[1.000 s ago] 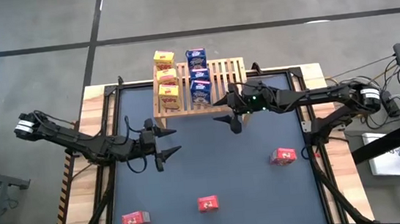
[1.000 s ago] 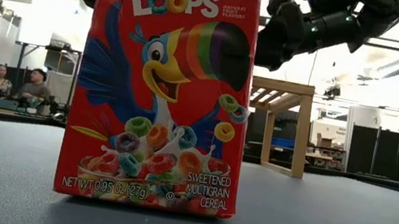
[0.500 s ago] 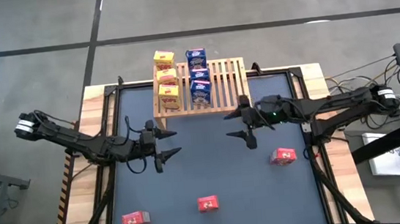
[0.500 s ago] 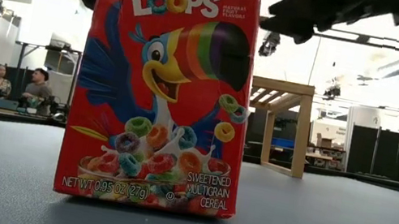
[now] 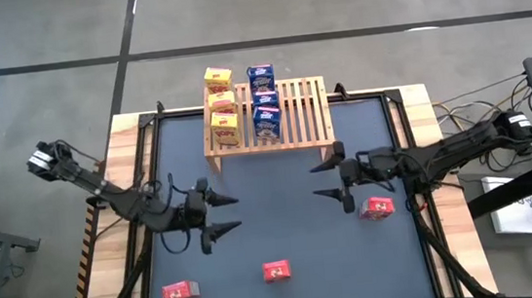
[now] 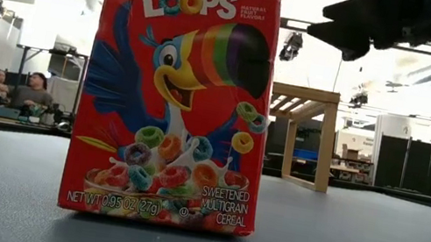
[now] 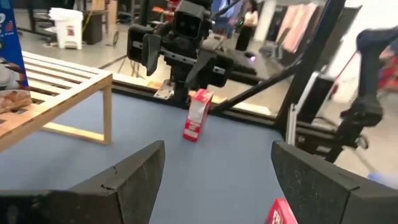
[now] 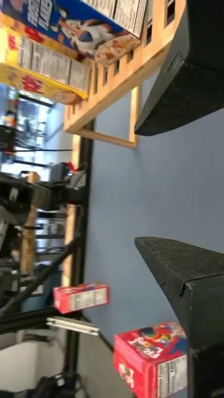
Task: Stack cereal on shelf
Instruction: Put the bottom left red cereal box on the shelf
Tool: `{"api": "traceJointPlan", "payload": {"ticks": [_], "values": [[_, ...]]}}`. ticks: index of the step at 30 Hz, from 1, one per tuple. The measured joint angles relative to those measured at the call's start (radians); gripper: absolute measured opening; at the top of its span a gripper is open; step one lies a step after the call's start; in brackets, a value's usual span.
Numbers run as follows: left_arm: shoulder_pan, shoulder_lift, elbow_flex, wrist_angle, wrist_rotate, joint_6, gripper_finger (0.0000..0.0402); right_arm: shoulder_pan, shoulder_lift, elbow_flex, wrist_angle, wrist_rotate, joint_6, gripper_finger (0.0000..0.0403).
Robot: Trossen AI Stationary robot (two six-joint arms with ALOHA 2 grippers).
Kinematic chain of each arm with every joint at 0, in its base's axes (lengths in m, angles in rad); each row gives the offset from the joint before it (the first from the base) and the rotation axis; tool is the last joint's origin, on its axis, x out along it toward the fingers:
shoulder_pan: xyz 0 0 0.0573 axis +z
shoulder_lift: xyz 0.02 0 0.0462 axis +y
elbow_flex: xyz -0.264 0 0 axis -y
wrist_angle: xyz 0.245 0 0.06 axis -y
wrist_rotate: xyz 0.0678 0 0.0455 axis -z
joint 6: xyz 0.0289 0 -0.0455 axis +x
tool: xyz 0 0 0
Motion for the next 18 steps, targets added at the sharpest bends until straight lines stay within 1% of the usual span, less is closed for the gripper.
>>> {"api": "traceJointPlan", "payload": {"ticks": [3, 5, 11, 14, 18], "values": [[-0.046, 0.035, 0.070, -0.117, -0.073, -0.021, 0.0278, 0.000, -0.003, -0.049, 0.103, 0.000, -0.008, 0.0270], [-0.063, 0.067, 0.128, -0.216, -0.108, -0.070, 0.0278, 0.000, -0.003, -0.070, 0.143, 0.000, -0.018, 0.0270], [-0.073, 0.181, 0.294, -0.513, -0.117, -0.229, 0.0278, 0.000, 0.003, -0.078, 0.188, 0.000, -0.072, 0.0270], [-0.073, 0.255, 0.362, -0.560, -0.118, -0.234, 0.0278, 0.000, 0.002, -0.074, 0.189, 0.000, -0.087, 0.0270], [-0.073, 0.345, 0.431, -0.561, -0.119, -0.185, 0.0278, 0.000, 0.007, -0.074, 0.191, -0.001, -0.085, 0.0270]]}}
